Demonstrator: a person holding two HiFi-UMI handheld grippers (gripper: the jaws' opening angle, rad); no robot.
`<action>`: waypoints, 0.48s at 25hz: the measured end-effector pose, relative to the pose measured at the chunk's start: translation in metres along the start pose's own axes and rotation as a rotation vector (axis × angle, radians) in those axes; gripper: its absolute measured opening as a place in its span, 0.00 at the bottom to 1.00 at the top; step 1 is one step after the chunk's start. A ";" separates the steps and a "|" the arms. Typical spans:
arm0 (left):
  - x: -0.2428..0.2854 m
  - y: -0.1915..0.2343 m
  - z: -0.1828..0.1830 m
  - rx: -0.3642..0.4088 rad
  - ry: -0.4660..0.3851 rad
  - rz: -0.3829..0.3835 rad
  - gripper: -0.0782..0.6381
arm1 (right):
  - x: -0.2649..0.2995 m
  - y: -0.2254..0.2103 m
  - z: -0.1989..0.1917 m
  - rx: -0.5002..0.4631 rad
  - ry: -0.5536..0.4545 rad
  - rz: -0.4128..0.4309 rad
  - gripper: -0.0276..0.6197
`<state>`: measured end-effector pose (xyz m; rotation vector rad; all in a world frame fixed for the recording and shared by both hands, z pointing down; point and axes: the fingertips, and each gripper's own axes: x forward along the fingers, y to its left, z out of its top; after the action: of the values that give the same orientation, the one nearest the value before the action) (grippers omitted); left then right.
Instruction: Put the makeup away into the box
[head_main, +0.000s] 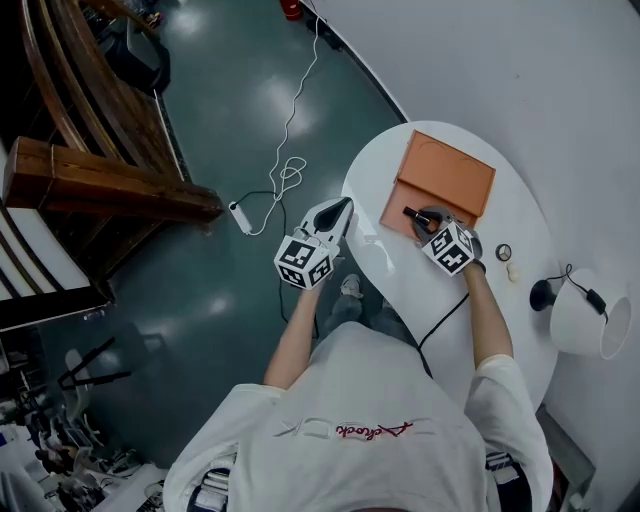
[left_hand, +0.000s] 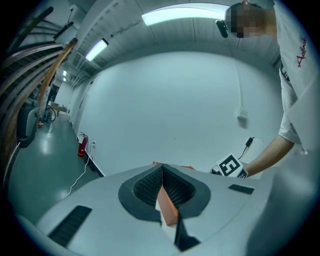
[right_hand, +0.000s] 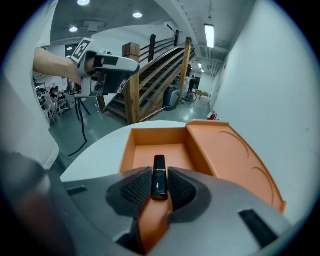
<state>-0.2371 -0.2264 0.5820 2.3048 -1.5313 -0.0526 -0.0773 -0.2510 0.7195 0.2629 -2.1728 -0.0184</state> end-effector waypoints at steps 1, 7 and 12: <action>-0.001 0.001 -0.001 -0.002 0.001 0.002 0.12 | 0.003 0.000 -0.002 0.007 0.010 0.014 0.21; -0.005 0.007 -0.006 -0.012 0.001 0.022 0.12 | 0.016 0.003 -0.008 0.052 0.068 0.089 0.21; -0.009 0.008 -0.006 -0.018 0.001 0.029 0.12 | 0.020 0.007 -0.010 0.053 0.105 0.104 0.21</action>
<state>-0.2460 -0.2191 0.5889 2.2676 -1.5572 -0.0578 -0.0817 -0.2474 0.7417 0.1767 -2.0816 0.1097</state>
